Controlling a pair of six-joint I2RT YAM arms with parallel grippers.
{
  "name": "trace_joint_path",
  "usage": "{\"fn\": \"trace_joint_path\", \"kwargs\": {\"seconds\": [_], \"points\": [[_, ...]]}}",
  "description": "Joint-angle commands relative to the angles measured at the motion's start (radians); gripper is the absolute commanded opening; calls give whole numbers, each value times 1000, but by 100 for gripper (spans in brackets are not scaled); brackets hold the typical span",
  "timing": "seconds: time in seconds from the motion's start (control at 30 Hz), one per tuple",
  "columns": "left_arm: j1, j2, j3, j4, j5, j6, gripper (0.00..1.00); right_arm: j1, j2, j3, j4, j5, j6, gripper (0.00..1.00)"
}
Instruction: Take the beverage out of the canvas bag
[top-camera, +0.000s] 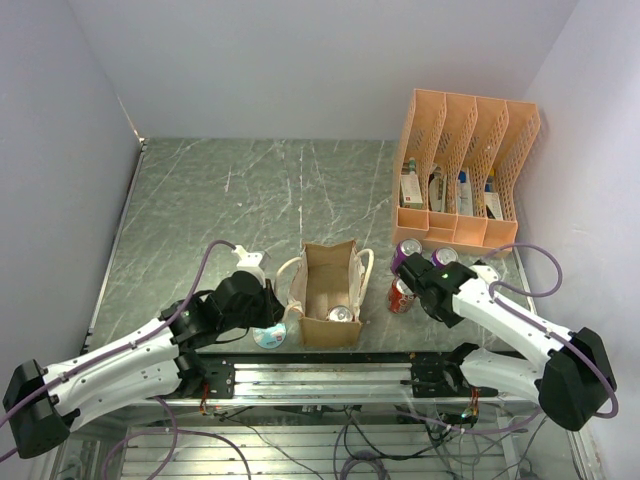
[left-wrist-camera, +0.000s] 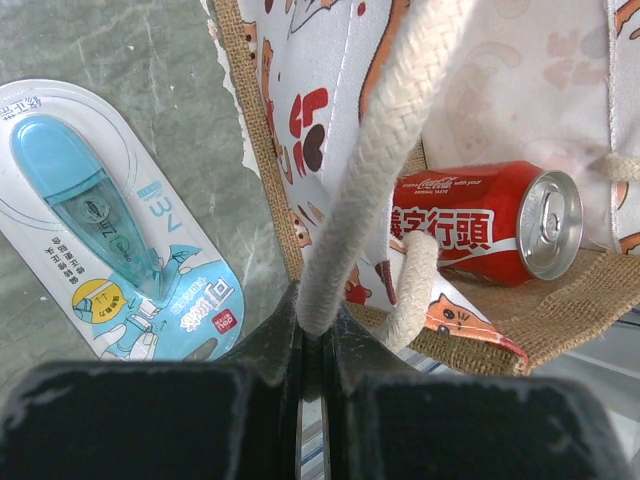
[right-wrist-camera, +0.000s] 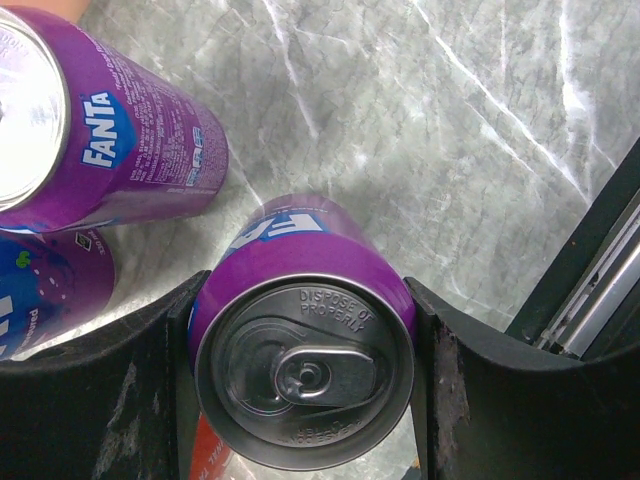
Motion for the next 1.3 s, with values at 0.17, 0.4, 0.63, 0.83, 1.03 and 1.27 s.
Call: {"fn": "trace_joint_path", "kwargs": {"seconds": [0.17,0.4,0.63,0.83,1.03,1.27], "points": [[3,-33,9,-15,8,10,7,-7,-40,14,-31,45,55,89],[2,-27,9,-11,8,9,7,-7,-120,64,-60,95,-1,100],[2,-16,7,4,11,10,7,-6,-275,133,41,176,-247,100],[3,-14,9,6,12,10,7,-5,-469,107,402,81,-765,100],[3,-8,12,8,15,11,7,-5,-592,35,906,-540,-1296,100],[2,10,13,25,21,9,7,-4,-301,229,916,-1101,-1434,100]]}}
